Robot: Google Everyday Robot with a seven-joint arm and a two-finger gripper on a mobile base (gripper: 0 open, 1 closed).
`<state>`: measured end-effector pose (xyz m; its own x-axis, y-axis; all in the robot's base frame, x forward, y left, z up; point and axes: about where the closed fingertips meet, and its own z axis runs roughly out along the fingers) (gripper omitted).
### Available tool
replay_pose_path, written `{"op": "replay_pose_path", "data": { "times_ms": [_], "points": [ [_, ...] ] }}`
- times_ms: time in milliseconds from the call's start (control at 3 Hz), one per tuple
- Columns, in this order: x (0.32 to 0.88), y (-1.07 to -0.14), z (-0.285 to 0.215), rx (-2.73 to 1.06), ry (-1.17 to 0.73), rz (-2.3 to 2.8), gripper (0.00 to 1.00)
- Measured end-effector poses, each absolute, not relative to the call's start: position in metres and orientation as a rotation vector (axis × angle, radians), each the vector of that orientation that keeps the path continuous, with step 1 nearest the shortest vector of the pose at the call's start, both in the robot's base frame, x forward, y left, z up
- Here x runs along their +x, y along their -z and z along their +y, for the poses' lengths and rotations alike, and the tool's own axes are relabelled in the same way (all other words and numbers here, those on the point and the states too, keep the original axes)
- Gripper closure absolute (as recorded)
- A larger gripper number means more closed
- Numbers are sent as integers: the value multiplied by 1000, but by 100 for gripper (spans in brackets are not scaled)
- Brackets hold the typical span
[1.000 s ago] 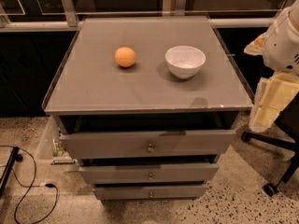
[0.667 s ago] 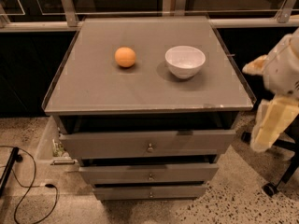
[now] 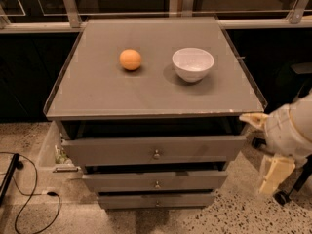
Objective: Open top drawer
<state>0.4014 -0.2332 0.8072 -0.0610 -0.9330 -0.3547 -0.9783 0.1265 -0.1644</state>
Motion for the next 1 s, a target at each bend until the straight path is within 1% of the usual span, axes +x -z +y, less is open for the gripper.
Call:
{"op": "replay_pose_path", "data": {
  "times_ms": [333,1000],
  "points": [
    [388,-758,-225,-1917,-201,2000,0],
    [396,-741,-227,-1910,-200,2008,0]
  ]
}}
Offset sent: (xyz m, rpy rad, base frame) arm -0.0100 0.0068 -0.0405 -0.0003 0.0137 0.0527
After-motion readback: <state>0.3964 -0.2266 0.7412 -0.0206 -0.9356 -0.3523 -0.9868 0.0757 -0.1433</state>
